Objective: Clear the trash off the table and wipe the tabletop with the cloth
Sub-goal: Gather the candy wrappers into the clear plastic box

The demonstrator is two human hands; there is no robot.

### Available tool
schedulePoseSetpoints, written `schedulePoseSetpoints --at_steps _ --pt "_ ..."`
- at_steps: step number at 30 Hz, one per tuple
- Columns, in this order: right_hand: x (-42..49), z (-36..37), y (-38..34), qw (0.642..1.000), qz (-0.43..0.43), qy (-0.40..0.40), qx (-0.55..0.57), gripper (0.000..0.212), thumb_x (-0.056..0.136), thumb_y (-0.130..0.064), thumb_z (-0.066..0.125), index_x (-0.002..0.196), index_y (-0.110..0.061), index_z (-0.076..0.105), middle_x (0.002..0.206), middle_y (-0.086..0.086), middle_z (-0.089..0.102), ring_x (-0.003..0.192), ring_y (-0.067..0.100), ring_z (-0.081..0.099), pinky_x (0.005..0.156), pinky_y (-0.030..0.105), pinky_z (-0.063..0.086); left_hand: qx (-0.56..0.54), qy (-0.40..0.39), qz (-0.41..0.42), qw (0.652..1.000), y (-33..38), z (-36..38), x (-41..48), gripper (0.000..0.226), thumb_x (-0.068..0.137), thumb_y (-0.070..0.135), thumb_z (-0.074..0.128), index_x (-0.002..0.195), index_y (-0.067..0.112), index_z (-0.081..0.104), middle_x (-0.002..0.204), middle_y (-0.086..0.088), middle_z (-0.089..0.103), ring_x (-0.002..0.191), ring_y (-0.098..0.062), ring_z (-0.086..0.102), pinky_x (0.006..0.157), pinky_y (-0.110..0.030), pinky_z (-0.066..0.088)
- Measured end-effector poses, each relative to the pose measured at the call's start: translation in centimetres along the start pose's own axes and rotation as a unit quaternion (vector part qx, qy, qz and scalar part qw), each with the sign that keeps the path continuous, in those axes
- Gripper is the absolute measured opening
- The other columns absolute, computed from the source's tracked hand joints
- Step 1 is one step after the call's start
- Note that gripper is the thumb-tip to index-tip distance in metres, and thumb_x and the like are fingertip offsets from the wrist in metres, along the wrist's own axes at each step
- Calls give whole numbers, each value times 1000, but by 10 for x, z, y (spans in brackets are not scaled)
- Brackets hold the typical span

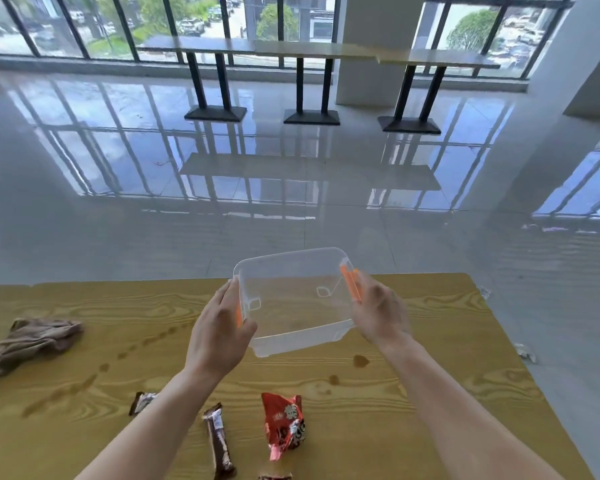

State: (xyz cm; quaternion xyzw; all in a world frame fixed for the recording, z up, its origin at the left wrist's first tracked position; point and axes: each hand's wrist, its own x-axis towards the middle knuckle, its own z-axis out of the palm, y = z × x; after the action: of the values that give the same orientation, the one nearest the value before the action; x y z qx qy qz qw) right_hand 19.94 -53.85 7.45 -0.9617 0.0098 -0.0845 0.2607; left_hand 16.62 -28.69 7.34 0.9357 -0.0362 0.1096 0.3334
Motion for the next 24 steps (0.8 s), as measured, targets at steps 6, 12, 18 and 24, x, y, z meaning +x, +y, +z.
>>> schedulePoseSetpoints --at_steps 6,12,18,24 --pt "-36 33 -89 998 -59 -29 0 27 91 -24 54 117 -19 58 102 1 72 81 28 66 62 36 48 30 51 -55 997 -64 -79 -54 66 79 5 66 141 11 44 143 -3 51 119 -26 52 77 -31 39" --pt "-75 80 -182 989 -136 -52 22 26 92 -21 55 117 -20 60 86 3 72 71 25 65 55 31 38 42 88 -121 988 -135 -148 -120 71 77 6 66 144 17 43 143 2 50 126 -20 49 80 -32 41" --pt "-130 145 -248 977 -185 -93 45 22 85 -20 59 108 -22 60 76 -1 68 67 29 61 53 35 44 50 106 -202 972 -213 -197 -200 66 79 1 60 140 22 46 140 10 50 123 -15 49 79 -35 43" --pt "-184 197 -263 980 -169 -99 47 27 84 -22 62 110 -29 58 77 -5 67 67 26 55 59 31 32 35 81 -257 962 -263 -202 -243 67 87 -5 54 148 20 40 151 9 40 144 -18 28 109 -41 33"
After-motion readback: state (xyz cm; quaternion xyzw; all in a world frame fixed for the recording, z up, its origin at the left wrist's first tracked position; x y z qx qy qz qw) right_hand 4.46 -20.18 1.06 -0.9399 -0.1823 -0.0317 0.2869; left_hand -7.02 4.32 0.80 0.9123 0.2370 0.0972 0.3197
